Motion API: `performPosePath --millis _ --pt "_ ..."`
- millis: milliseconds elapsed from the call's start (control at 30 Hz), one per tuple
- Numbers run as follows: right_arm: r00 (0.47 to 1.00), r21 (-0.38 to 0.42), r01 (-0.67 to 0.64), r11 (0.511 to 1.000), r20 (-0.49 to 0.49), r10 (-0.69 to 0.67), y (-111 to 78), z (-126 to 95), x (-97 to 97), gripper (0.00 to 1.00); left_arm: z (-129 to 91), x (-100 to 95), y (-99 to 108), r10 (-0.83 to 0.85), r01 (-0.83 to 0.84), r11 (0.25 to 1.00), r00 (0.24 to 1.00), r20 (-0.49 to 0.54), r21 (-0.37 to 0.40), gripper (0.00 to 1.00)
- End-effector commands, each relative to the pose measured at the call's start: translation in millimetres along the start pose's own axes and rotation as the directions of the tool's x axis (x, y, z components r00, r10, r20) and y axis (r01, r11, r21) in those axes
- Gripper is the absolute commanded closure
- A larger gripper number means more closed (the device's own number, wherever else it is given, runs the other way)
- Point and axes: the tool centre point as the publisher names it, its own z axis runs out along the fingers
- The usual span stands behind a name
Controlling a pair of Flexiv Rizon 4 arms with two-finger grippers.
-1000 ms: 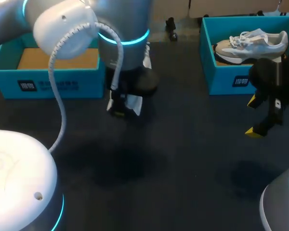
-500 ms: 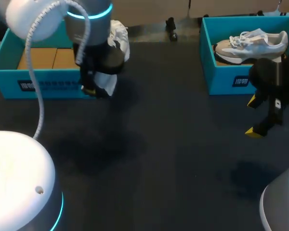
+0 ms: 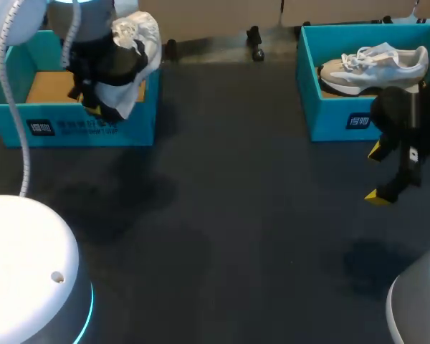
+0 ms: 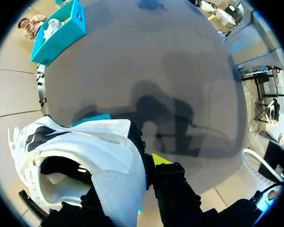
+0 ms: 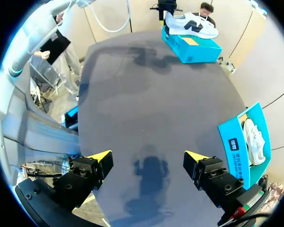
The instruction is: Take the shoe out of the shoebox, open the shoe tongue, remove and reinsert the insole, then place the shoe into the shoebox
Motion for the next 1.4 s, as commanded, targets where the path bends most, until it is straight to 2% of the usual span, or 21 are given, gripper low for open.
performPosePath --millis 33,767,1167,1333,1400 --pt "1.0 0.005 -0.001 1.0 -0.003 0.001 2.2 1.8 -2.1 0.0 3.0 -4.2 30.5 0.011 -0.011 0.999 1.0 0.002 0.039 1.0" --pt "1.0 0.005 -0.001 1.0 -0.003 0.001 2.2 1.8 -2.1 0.0 31.1 -26.2 168.8 -0.054 0.054 0.999 0.999 0.009 -0.004 1.0" --pt "1.0 0.005 -0.001 1.0 -0.003 0.001 2.2 1.8 -2.1 0.0 45.5 -30.0 226.9 -0.132 0.132 0.991 0.991 0.006 -0.019 1.0" --pt "1.0 0.005 -0.001 1.0 -0.003 0.001 2.2 1.8 -2.1 0.0 54.7 -40.3 246.1 -0.069 0.068 0.997 0.997 -0.035 -0.025 1.0" --pt "1.0 0.005 -0.001 1.0 -0.003 0.001 2.2 1.8 -2.1 0.0 56.3 -43.4 250.2 0.035 -0.036 0.999 0.998 -0.046 -0.015 1.0"
